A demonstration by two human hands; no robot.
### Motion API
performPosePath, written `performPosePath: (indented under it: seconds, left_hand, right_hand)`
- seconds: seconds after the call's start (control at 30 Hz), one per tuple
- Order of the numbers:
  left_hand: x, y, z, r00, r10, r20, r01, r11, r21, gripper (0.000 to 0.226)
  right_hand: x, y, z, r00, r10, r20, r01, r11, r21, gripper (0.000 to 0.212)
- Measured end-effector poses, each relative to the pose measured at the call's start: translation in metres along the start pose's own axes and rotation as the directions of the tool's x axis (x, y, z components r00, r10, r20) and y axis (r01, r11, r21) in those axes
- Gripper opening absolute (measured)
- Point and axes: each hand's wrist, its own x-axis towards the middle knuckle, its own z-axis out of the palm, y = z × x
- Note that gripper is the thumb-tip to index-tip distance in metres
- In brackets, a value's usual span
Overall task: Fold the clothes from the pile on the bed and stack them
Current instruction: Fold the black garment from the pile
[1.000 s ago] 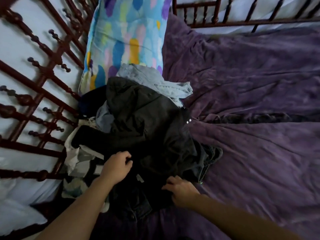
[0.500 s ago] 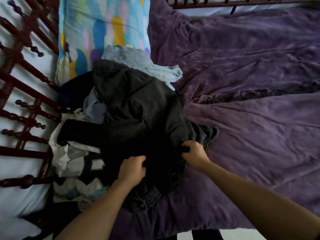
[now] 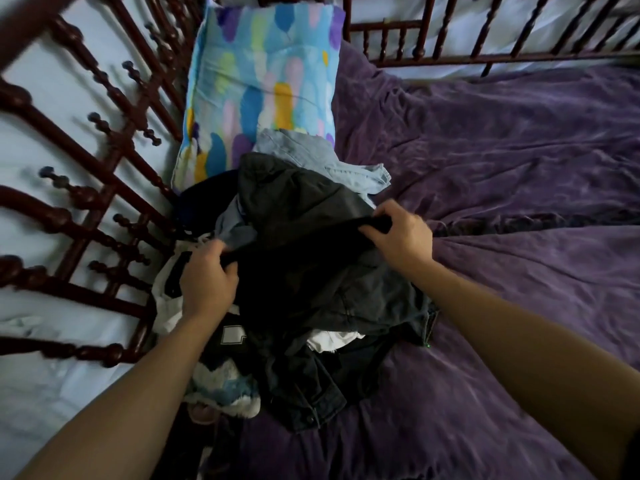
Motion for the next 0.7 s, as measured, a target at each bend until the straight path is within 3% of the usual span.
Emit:
performPosePath:
  seconds: [0.1, 0.17, 0.23, 0.3, 0.37, 0.43, 0.5, 0.53, 0.6, 0.63, 0.7]
  left_hand:
    - [-0.018, -0.018, 0.01, 0.971, -0.198, 0.134, 0.199, 0.98, 0.006, 0.024]
    - [-0.031, -0.025, 0.017, 0.939, -0.305, 0.159, 0.301, 0.952, 0.049, 0.03]
    - [-0.048, -0.026, 0.027, 0.943, -0.257, 0.213, 0.249, 0.966, 0.064, 0.022]
    - [-0.068, -0.02, 0.038, 0.953, -0.129, 0.274, 0.128, 0.992, 0.02, 0.02]
    - [-0.086, -0.006, 0.053, 0.95, -0.01, 0.312, 0.012, 1.0, -0.004, 0.04]
    - [-0.094, 0.01, 0.074, 0.927, 0.036, 0.374, -0.068, 0.995, 0.072, 0.075]
    - [-0.09, 0.025, 0.095, 0.904, -0.036, 0.427, -0.039, 0.985, 0.166, 0.095]
    - [-0.083, 0.031, 0.105, 0.902, -0.088, 0.424, 0.015, 0.985, 0.171, 0.092]
    - [-0.061, 0.04, 0.118, 0.919, -0.165, 0.358, 0.131, 0.985, 0.117, 0.063]
    - [-0.049, 0.043, 0.119, 0.933, -0.182, 0.311, 0.17, 0.983, 0.067, 0.047]
    - [-0.027, 0.044, 0.114, 0.952, -0.191, 0.238, 0.215, 0.974, -0.078, 0.03]
  right_hand:
    - [-0.007, 0.032, 0.021, 0.961, 0.192, 0.198, -0.17, 0.978, -0.121, 0.021]
    - [0.003, 0.037, 0.031, 0.916, 0.347, 0.202, -0.364, 0.93, 0.05, 0.019]
    - [0.023, 0.023, 0.037, 0.826, 0.49, 0.277, -0.563, 0.713, 0.418, 0.018]
    - [0.05, -0.002, 0.034, 0.775, 0.525, 0.352, -0.618, 0.514, 0.595, 0.015]
    - [0.078, -0.031, 0.023, 0.775, 0.482, 0.409, -0.612, 0.409, 0.677, 0.011]
    - [0.099, -0.059, 0.01, 0.789, 0.363, 0.496, -0.61, 0.356, 0.708, 0.015]
    - [0.112, -0.081, 0.0, 0.779, 0.217, 0.588, -0.625, 0.337, 0.704, 0.015]
    - [0.117, -0.085, -0.004, 0.775, 0.157, 0.612, -0.626, 0.319, 0.711, 0.015]
    - [0.125, -0.084, -0.008, 0.776, 0.129, 0.618, -0.623, 0.309, 0.718, 0.016]
    - [0.125, -0.078, -0.007, 0.786, 0.158, 0.597, -0.608, 0.367, 0.704, 0.017]
    - [0.118, -0.054, 0.003, 0.866, 0.211, 0.454, -0.461, 0.69, 0.558, 0.014]
